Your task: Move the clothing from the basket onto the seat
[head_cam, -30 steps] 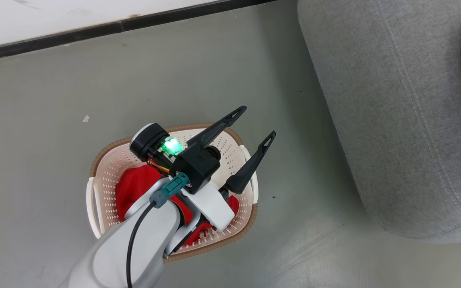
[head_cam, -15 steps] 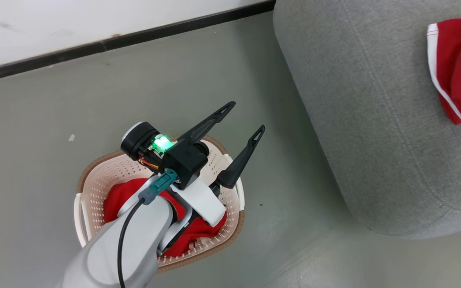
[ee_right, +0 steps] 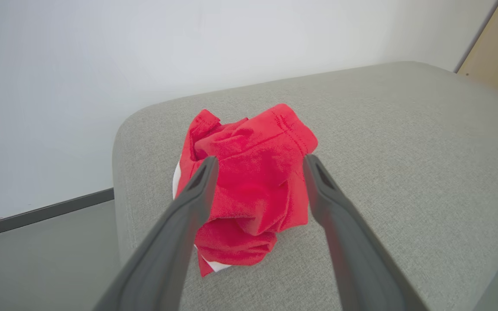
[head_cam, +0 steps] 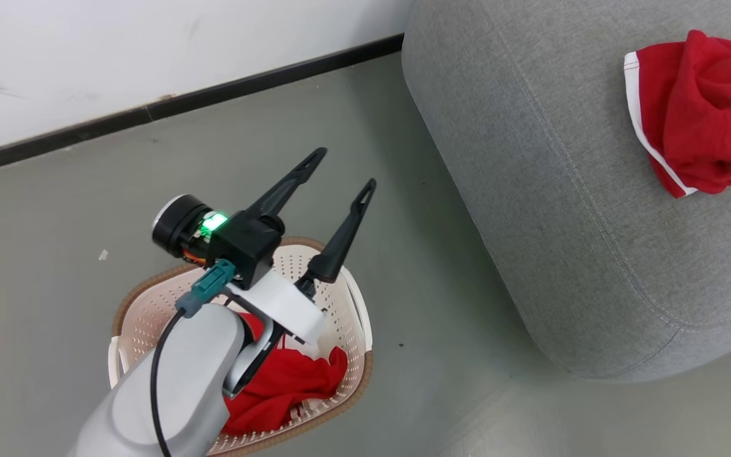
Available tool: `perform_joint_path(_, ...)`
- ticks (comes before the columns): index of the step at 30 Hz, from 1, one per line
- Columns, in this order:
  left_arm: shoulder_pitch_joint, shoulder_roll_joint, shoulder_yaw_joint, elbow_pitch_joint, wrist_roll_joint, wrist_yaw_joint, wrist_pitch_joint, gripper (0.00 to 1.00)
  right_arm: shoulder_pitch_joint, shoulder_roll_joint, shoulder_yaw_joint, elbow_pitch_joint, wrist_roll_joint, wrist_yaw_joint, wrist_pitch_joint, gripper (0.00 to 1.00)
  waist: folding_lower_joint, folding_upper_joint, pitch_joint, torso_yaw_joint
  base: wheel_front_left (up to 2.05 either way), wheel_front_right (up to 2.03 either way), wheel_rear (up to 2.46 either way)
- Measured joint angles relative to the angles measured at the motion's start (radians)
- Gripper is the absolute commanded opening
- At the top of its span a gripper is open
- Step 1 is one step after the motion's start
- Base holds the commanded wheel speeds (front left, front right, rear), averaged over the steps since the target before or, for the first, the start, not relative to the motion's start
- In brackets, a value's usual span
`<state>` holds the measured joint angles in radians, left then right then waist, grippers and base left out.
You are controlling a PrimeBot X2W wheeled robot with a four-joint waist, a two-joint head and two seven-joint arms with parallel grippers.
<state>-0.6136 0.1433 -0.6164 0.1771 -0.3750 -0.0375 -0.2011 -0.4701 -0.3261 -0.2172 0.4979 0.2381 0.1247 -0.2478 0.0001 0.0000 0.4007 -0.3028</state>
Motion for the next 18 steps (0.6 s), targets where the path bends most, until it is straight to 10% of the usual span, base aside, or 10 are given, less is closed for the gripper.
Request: perform_joint_path(18,0.128,0.026,0.17,0.039,-0.034,0.126,-0.044,1.0,-0.052,0.038,0.222,-0.171,-0.014,0.0,0.0,1.0,0.0,0.0,-0.107,0.075,0.0,0.0,0.0)
